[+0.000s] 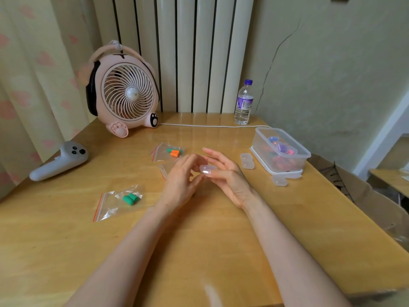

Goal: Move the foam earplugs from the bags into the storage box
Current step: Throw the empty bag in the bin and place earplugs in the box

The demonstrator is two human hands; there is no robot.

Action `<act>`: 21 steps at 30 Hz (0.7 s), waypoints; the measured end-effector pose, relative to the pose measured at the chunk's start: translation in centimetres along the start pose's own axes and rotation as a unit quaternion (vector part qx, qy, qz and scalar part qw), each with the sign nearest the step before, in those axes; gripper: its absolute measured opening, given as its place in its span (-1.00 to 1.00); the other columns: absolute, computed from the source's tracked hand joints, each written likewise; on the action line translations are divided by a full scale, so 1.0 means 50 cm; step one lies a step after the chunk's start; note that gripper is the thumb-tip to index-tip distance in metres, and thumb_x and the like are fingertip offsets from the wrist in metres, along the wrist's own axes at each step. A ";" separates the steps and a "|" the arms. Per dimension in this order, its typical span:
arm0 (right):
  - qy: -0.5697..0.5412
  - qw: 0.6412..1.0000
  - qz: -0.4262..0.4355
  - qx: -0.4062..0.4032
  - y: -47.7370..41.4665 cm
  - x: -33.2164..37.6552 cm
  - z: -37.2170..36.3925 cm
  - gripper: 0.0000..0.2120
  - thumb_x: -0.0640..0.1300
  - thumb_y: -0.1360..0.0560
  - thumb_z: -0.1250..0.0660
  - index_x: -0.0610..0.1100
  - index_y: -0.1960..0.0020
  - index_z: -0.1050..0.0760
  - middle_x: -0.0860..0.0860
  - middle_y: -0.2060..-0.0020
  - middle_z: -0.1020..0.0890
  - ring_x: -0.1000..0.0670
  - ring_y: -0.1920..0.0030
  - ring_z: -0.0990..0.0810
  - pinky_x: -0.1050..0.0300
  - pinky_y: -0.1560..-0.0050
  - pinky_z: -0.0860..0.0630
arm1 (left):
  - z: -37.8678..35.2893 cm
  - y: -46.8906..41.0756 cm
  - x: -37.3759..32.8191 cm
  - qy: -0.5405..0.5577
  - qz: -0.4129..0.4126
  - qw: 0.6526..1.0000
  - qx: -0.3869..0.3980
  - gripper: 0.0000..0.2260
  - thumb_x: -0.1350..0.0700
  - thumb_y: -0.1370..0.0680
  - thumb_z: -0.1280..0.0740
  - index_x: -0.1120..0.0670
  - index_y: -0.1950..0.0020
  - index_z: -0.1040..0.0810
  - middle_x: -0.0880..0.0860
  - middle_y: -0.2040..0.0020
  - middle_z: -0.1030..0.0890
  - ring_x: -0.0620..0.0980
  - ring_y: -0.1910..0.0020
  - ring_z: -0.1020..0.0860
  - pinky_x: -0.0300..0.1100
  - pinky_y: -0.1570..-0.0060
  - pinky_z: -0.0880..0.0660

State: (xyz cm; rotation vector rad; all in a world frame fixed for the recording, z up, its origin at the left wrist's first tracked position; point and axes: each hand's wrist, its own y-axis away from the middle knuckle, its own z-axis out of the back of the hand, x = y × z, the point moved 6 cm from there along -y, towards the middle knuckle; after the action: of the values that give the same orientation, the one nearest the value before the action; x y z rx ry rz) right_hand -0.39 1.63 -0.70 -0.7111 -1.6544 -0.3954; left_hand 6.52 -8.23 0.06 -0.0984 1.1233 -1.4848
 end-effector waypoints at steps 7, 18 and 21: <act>0.022 0.998 0.002 -0.051 0.003 -0.004 0.007 -0.76 -0.38 -0.43 -0.36 -0.21 -0.08 -0.51 -0.18 0.04 -0.62 -0.03 0.15 -0.64 0.09 0.01 -0.60 | 0.013 -0.001 0.008 0.024 0.040 0.998 -0.030 -0.83 0.24 -0.43 -0.44 0.16 0.06 -0.48 0.05 0.11 -0.57 -0.07 0.21 -0.54 -0.19 0.23 -0.50; 0.228 0.948 0.180 -0.128 0.000 0.021 0.008 -0.59 -0.42 -0.25 -0.49 0.04 0.11 -0.55 -0.02 0.17 -0.61 0.01 0.24 -0.57 0.07 0.21 -0.56 | 0.010 0.001 0.022 0.325 0.260 0.909 0.034 -0.69 0.19 -0.47 -0.40 0.23 -0.16 -0.46 0.05 0.01 -0.60 -0.06 0.07 -0.60 -0.29 0.08 -0.56; 0.336 0.895 0.268 -0.115 0.009 0.033 -0.017 -0.63 -0.46 -0.27 -0.42 -0.03 0.10 -0.59 0.03 0.10 -0.57 -0.02 0.21 -0.55 0.15 0.28 -0.48 | 0.001 0.007 0.024 0.316 0.288 0.904 0.029 -0.66 0.13 -0.43 -0.43 0.24 -0.13 -0.47 0.09 0.05 -0.56 -0.05 0.16 -0.59 -0.30 0.16 -0.57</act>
State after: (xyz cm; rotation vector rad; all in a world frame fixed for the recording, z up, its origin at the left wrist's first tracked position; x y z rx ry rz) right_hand 0.40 1.83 1.03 -1.0302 -0.7200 -0.3793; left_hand 6.49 -9.16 -0.77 0.7509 1.4525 -1.0159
